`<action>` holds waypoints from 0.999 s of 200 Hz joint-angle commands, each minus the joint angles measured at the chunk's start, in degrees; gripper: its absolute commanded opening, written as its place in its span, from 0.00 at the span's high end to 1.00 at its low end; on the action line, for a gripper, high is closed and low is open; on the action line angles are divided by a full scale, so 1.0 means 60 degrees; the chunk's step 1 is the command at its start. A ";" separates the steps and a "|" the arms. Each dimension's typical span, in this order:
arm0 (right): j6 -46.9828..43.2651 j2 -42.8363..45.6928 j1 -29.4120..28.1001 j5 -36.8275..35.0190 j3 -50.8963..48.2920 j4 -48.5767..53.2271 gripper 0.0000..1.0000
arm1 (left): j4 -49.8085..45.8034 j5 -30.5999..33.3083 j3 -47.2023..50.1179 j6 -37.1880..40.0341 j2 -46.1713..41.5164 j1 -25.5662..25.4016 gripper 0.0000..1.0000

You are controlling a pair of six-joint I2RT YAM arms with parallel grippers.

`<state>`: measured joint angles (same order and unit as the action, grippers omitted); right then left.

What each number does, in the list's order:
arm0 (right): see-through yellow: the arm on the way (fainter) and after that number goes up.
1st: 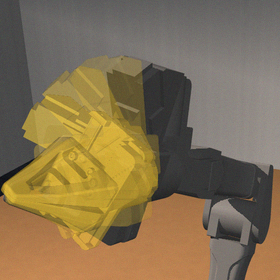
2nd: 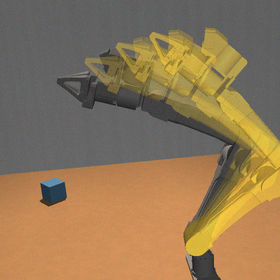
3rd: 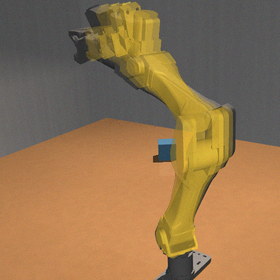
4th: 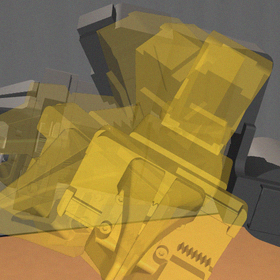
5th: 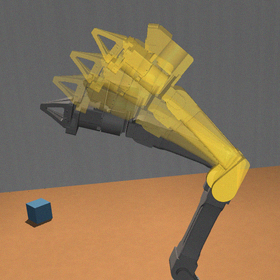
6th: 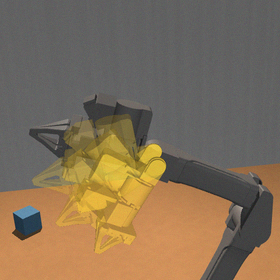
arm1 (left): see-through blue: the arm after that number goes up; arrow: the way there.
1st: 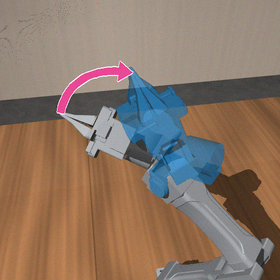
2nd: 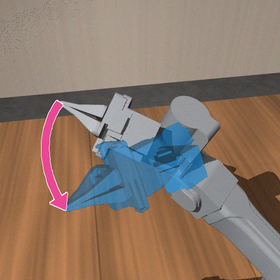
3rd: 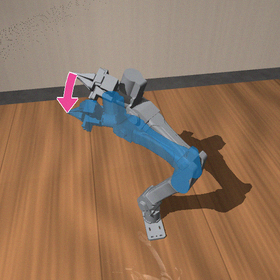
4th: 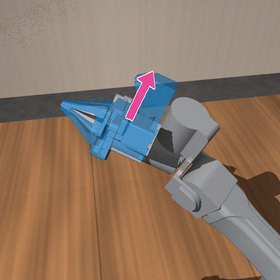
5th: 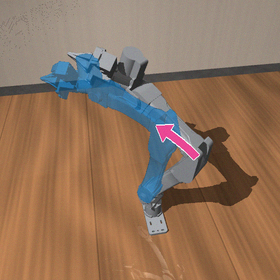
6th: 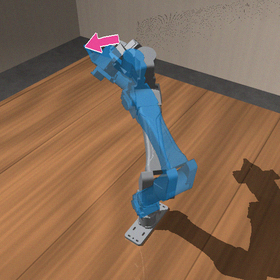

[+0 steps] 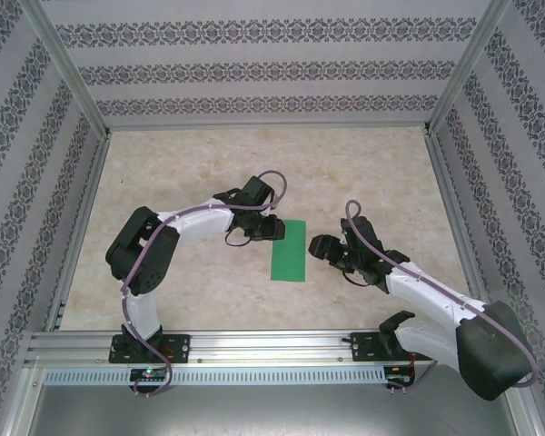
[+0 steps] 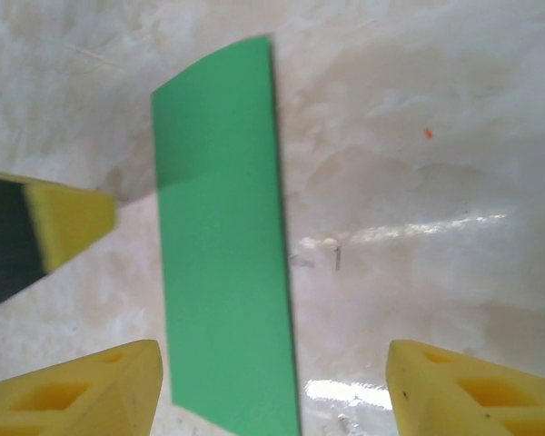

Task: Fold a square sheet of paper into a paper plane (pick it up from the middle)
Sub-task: Fold the square sheet of paper in half at the center of the table, then fold the triangle a second time at the center of the table.

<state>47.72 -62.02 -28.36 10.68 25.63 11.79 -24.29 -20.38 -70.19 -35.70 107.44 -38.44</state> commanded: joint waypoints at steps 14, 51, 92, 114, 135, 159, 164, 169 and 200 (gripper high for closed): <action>-0.0145 -0.1092 0.0090 0.0479 0.0958 -0.0449 0.38 | 0.0409 0.0572 0.0741 -0.0697 -0.0466 0.0017 0.65; 0.0049 -0.2708 0.0097 0.1131 0.1381 -0.1286 0.50 | 0.0715 -0.0025 0.0853 -0.0850 -0.0341 0.0245 0.61; 0.0238 -0.3799 0.0025 0.1879 0.1601 -0.2284 0.61 | 0.0782 -0.0490 0.0857 -0.0963 -0.0182 0.0483 0.60; 0.0203 -0.4015 0.0024 0.1801 0.1703 -0.2153 0.60 | 0.0743 -0.0500 0.0845 -0.0955 -0.0127 0.0516 0.59; 0.0130 -0.4159 0.0024 0.1752 0.1756 -0.2006 0.59 | 0.0552 -0.0414 0.0775 -0.0819 -0.0072 0.0516 0.59; 0.0105 -0.4281 0.0023 0.1744 0.1764 -0.1951 0.59 | 0.0544 -0.0483 0.0759 -0.0800 -0.0019 0.0512 0.58; 0.0102 -0.4310 0.0025 0.1715 0.1773 -0.1905 0.59 | 0.0540 -0.0498 0.0766 -0.0799 -0.0011 0.0512 0.59; 0.0088 -0.4329 0.0024 0.1712 0.1792 -0.1854 0.59 | 0.0548 -0.0502 0.0750 -0.0794 0.0002 0.0503 0.58; 0.0071 -0.4393 0.0018 0.1723 0.1753 -0.1808 0.59 | 0.0504 -0.0622 0.0656 -0.0779 0.0087 0.0514 0.58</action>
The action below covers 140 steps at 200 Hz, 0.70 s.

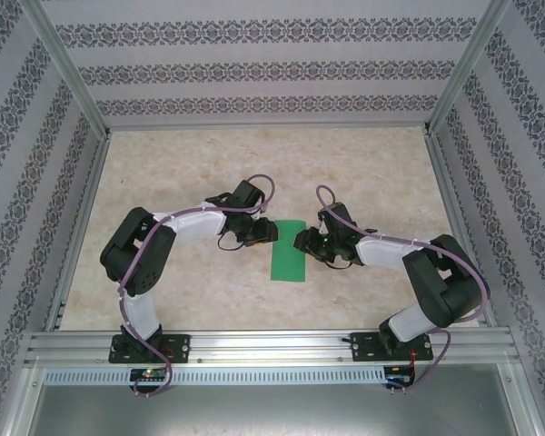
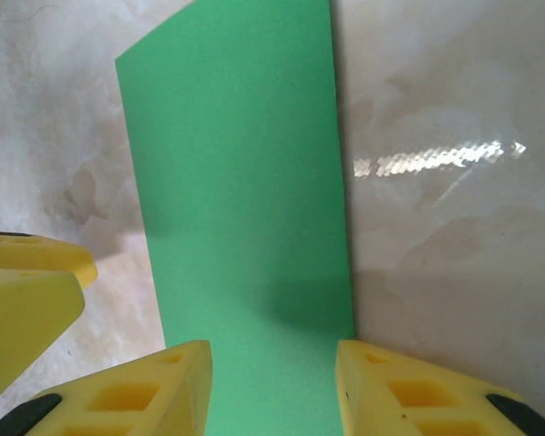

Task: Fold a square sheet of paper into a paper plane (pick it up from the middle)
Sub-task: Fold the triangle a second time at the center of the table.

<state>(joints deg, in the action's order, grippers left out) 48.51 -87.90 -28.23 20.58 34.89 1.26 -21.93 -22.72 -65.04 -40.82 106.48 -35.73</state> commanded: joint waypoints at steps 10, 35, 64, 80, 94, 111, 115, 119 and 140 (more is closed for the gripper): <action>-0.0043 -0.0060 0.0003 0.0017 0.0198 -0.0025 0.59 | 0.0123 -0.0264 -0.0196 0.0070 0.0274 0.0060 0.58; -0.0102 -0.0069 -0.0010 -0.0060 0.0224 0.0166 0.59 | 0.0111 -0.0336 -0.0231 0.0101 0.0343 0.0065 0.58; -0.0121 0.0089 -0.0010 -0.0155 0.0186 0.0280 0.58 | 0.0122 -0.0475 -0.0284 0.0138 0.0415 0.0043 0.57; -0.0125 0.0089 -0.0004 -0.0134 0.0139 0.0256 0.59 | 0.0139 -0.0524 -0.0308 0.0112 0.0439 0.0042 0.57; -0.0102 0.0035 -0.0001 -0.0079 0.0103 0.0227 0.60 | 0.0176 -0.0603 -0.0312 0.0110 0.0483 0.0049 0.57; -0.0089 -0.0025 0.0003 -0.0088 0.0047 0.0187 0.60 | 0.0263 -0.0706 -0.0283 0.0054 0.0513 0.0036 0.57; -0.0080 -0.0025 0.0003 -0.0101 0.0050 0.0211 0.60 | 0.0291 -0.0723 -0.0282 0.0044 0.0527 0.0033 0.57; -0.0078 -0.0036 0.0006 -0.0125 0.0044 0.0227 0.60 | 0.0319 -0.0746 -0.0265 0.0023 0.0535 0.0023 0.57; -0.0032 -0.0080 0.0003 -0.0209 0.0003 0.0265 0.60 | 0.0374 -0.0896 -0.0291 -0.0002 0.0556 -0.0002 0.57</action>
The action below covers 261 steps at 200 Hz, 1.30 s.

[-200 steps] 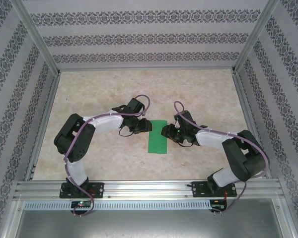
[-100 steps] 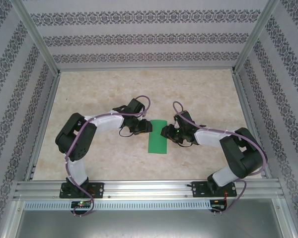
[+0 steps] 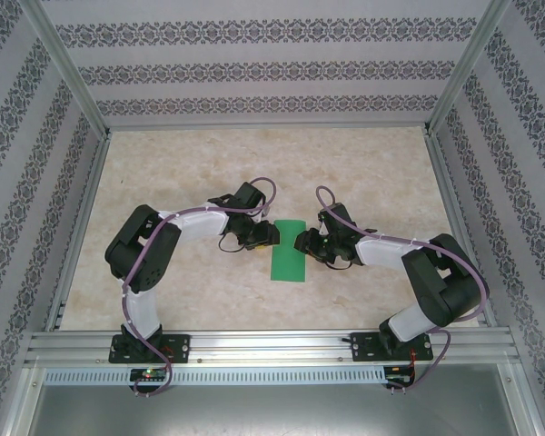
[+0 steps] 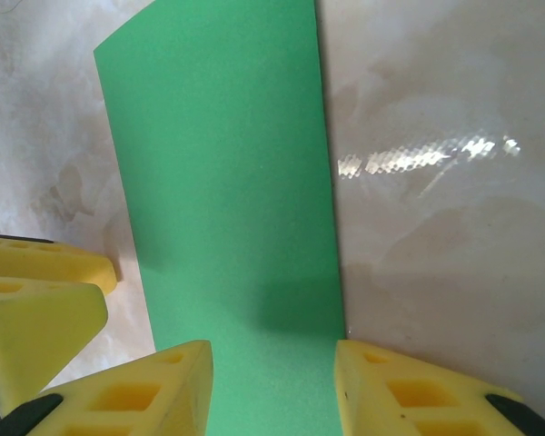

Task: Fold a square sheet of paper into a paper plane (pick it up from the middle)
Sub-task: Fold the triangle a second time at the center of the table.

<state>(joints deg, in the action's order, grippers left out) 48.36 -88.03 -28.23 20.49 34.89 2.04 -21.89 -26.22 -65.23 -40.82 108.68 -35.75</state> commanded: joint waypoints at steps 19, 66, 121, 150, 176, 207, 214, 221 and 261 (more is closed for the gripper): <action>0.0094 -0.0008 0.0017 -0.0227 -0.0093 0.0043 0.60 | 0.0353 -0.0378 -0.0283 -0.0019 0.0223 -0.0019 0.57; 0.0141 -0.0005 0.0069 0.0055 -0.0158 -0.0141 0.59 | 0.0470 -0.0626 -0.0275 -0.0145 0.0344 -0.0066 0.57; 0.0318 0.0037 0.0090 -0.0001 -0.0348 -0.0370 0.59 | 0.0613 -0.0878 -0.0299 -0.0223 0.0461 -0.0149 0.57; 0.0389 0.0037 0.0139 -0.0009 -0.0438 -0.0427 0.61 | 0.0499 -0.0831 -0.0364 -0.0107 0.0571 -0.0325 0.57; 0.0436 0.0138 0.0153 -0.0030 -0.0513 -0.0466 0.62 | 0.0629 -0.0860 -0.0332 -0.0156 0.0543 -0.0370 0.57; 0.0436 0.0169 0.0164 -0.0046 -0.0568 -0.0464 0.62 | 0.0728 -0.0945 -0.0335 -0.0151 0.0480 -0.0371 0.58; 0.0436 0.0161 0.0164 -0.0060 -0.0583 -0.0472 0.62 | 0.0794 -0.1001 -0.0332 -0.0161 0.0464 -0.0372 0.58; 0.0449 0.0155 0.0162 -0.0061 -0.0586 -0.0474 0.62 | 0.0854 -0.1069 -0.0324 -0.0192 0.0462 -0.0370 0.58; 0.0524 0.0161 0.0167 -0.0086 -0.0702 -0.0604 0.62 | 0.0949 -0.1105 -0.0313 -0.0198 0.0364 -0.0370 0.58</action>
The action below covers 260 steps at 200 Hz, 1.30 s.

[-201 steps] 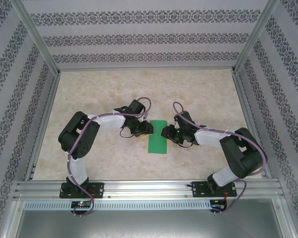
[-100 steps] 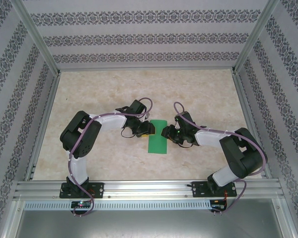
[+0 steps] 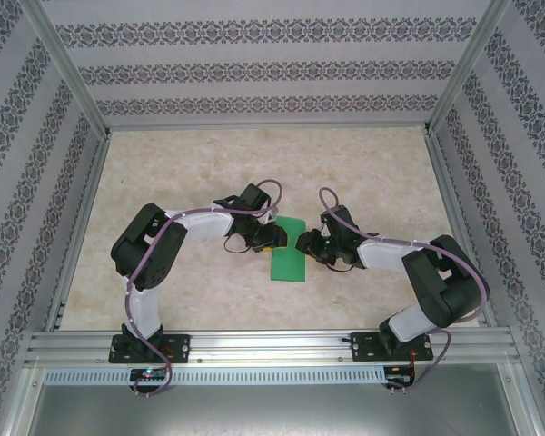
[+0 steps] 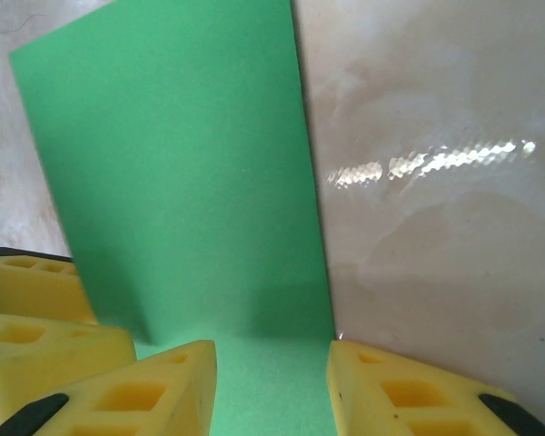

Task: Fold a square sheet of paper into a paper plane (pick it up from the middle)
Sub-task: Fold the triangle a second time at the center of the table.

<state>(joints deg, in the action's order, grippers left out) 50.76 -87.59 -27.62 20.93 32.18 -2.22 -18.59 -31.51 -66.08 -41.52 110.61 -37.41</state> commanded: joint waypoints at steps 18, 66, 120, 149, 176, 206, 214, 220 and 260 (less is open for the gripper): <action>0.0124 0.0087 0.0079 -0.0152 -0.0237 0.0106 0.61 | 0.0434 -0.0199 -0.0145 -0.0102 0.0023 -0.0094 0.58; 0.0079 0.0179 0.0091 -0.0104 -0.0219 0.0027 0.60 | 0.1087 -0.0581 -0.0039 -0.0433 0.0005 -0.0090 0.59; 0.0192 0.2029 -0.0049 -0.1188 -0.0885 -0.0081 0.55 | 0.1047 -0.0393 -0.0285 -0.0707 0.0171 -0.0057 0.67; -0.0713 0.3917 -0.0554 -0.2180 -0.1255 0.0563 0.45 | 0.1087 -0.0345 -0.0381 -0.0823 0.0219 -0.0031 0.70; -0.1815 0.5291 -0.1412 -0.3005 -0.1557 0.0833 0.40 | 0.1056 -0.0286 -0.0503 -0.0900 0.0244 -0.0007 0.82; -0.3185 0.5921 -0.2808 -0.4099 -0.1959 0.0441 0.39 | 0.1186 -0.0217 -0.0499 -0.1106 0.0269 -0.0007 0.87; -0.3557 0.5956 -0.3227 -0.4449 -0.2019 0.0292 0.39 | 0.1159 -0.0198 -0.0529 -0.1124 0.0250 -0.0006 0.89; -0.3828 0.5921 -0.3550 -0.4736 -0.2024 0.0230 0.40 | 0.1165 -0.0188 -0.0541 -0.1154 0.0245 -0.0009 0.90; -0.5499 0.4808 -0.5404 -0.6578 -0.1383 0.0590 0.42 | 0.1057 -0.0213 -0.0647 -0.1145 0.0248 -0.0006 0.90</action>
<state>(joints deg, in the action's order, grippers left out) 27.07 -54.70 -55.37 -8.08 20.99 0.60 -13.30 -33.34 -68.23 -47.53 111.13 -37.54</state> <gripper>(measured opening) 0.580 0.105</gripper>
